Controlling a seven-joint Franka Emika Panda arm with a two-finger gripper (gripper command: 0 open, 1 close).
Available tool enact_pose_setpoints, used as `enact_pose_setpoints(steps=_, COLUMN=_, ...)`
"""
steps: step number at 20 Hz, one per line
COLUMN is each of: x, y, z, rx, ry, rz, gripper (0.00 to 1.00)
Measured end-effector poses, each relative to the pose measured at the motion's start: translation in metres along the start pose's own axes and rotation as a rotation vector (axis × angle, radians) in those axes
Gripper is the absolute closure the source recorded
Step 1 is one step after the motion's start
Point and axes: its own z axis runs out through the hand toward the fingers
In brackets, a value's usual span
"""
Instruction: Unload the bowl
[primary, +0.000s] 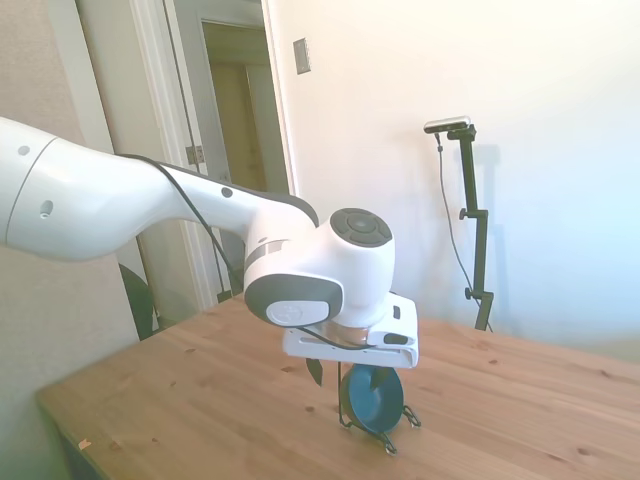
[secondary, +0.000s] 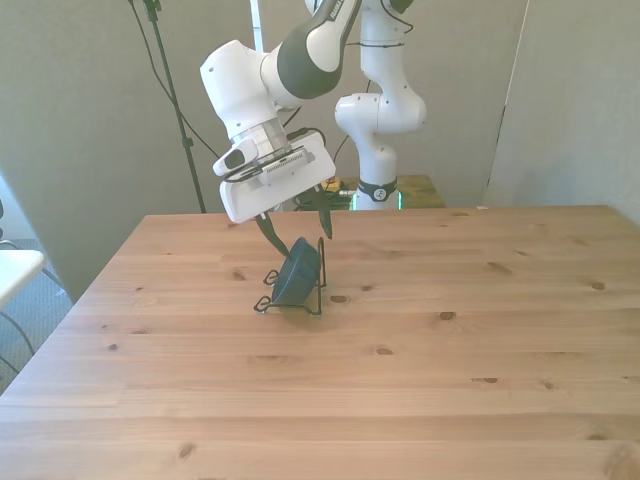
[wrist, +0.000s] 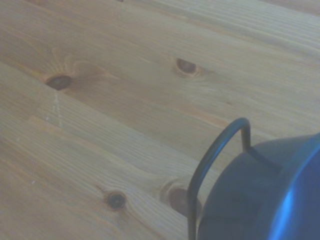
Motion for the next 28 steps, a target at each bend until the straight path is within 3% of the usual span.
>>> enact_pose_setpoints(steps=13, x=-0.002, y=0.012, z=-0.015, rx=0.013, ry=0.006, rz=0.05, gripper=1.0)
enact_pose_setpoints(steps=21, x=0.014, y=0.015, z=-0.012, rx=0.034, ry=-0.05, rz=0.076, gripper=1.0)
enact_pose_setpoints(steps=28, x=0.016, y=0.015, z=-0.037, rx=0.059, ry=0.022, rz=0.096, gripper=1.0)
